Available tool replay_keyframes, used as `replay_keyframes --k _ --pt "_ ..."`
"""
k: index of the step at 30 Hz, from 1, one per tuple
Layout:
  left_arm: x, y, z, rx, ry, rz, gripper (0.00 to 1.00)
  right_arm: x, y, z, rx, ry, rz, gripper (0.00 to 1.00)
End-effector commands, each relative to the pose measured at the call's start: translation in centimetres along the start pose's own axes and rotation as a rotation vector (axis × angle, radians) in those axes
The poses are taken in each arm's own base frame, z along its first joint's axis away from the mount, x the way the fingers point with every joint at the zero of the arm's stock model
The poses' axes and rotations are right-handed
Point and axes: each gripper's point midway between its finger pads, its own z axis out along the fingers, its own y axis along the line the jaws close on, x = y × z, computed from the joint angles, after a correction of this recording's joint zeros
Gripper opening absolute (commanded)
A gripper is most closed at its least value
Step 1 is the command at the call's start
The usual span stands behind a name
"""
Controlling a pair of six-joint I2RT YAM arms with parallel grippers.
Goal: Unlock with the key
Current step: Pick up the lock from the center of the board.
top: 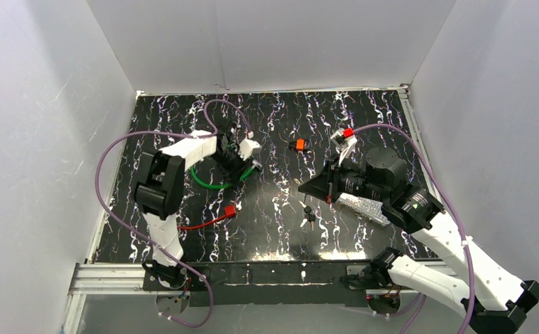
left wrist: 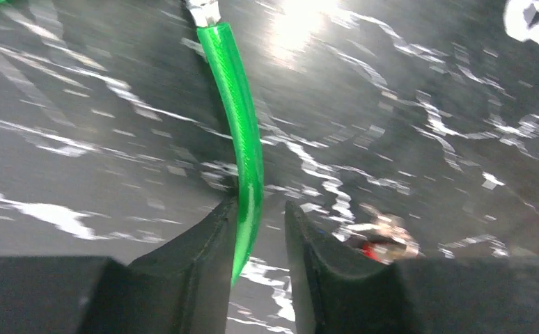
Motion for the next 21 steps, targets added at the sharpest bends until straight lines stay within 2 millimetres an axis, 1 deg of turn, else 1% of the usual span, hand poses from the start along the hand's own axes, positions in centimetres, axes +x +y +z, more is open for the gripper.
replay_keyframes --k 1,2,3,4,5,7,8,10,12,14,16,18,21 --pt "0.4 -6.2 -2.3 0.045 -0.045 0.037 0.49 -1.9 0.9 -0.3 -0.018 -0.05 -0.051 0.01" --pt "0.4 -6.7 -2.6 0.041 -0.052 0.033 0.66 -1.7 0.7 -0.2 -0.016 -0.046 -0.049 0.01" --pt "0.1 -7.1 -2.8 0.039 -0.06 0.029 0.78 -1.5 0.5 -0.1 -0.014 -0.042 -0.044 0.01" --pt "-0.2 -7.2 -3.2 0.038 -0.068 0.023 0.85 -1.3 0.4 0.0 -0.012 -0.04 -0.04 0.01" --pt "-0.5 -7.3 -3.6 0.043 -0.067 0.023 0.88 -1.1 0.2 0.1 -0.012 -0.037 -0.034 0.01" --pt "-1.5 -7.0 -4.6 0.043 -0.064 0.051 0.9 -0.8 0.1 0.3 -0.012 -0.032 -0.025 0.01" --pt "-2.5 -6.7 -5.4 0.038 -0.076 0.076 0.9 -0.6 0.0 0.3 -0.01 -0.028 -0.021 0.01" --pt "-3.9 -6.3 -6.8 0.049 -0.107 0.125 0.88 -0.3 -0.3 0.2 0.0 -0.028 -0.018 0.01" --pt "-4.7 -5.7 -7.3 0.05 -0.134 0.207 0.87 -0.1 -0.6 0.1 0.008 -0.035 -0.016 0.01" --pt "-5.3 -4.8 -6.8 0.038 -0.149 0.318 0.87 0.1 -0.8 0.1 0.011 -0.037 -0.014 0.01" --pt "-5.9 -4.2 -5.9 0.058 -0.168 0.439 0.86 0.3 -1.0 0.2 0.015 -0.033 -0.01 0.01" --pt "-6.4 -3.9 -4.9 0.092 -0.197 0.545 0.85 0.4 -1.1 0.3 0.018 -0.031 -0.007 0.01" --pt "-6.3 -3.9 -3.4 0.156 -0.213 0.664 0.86 0.3 -1.1 0.1 0.023 -0.035 -0.005 0.01"
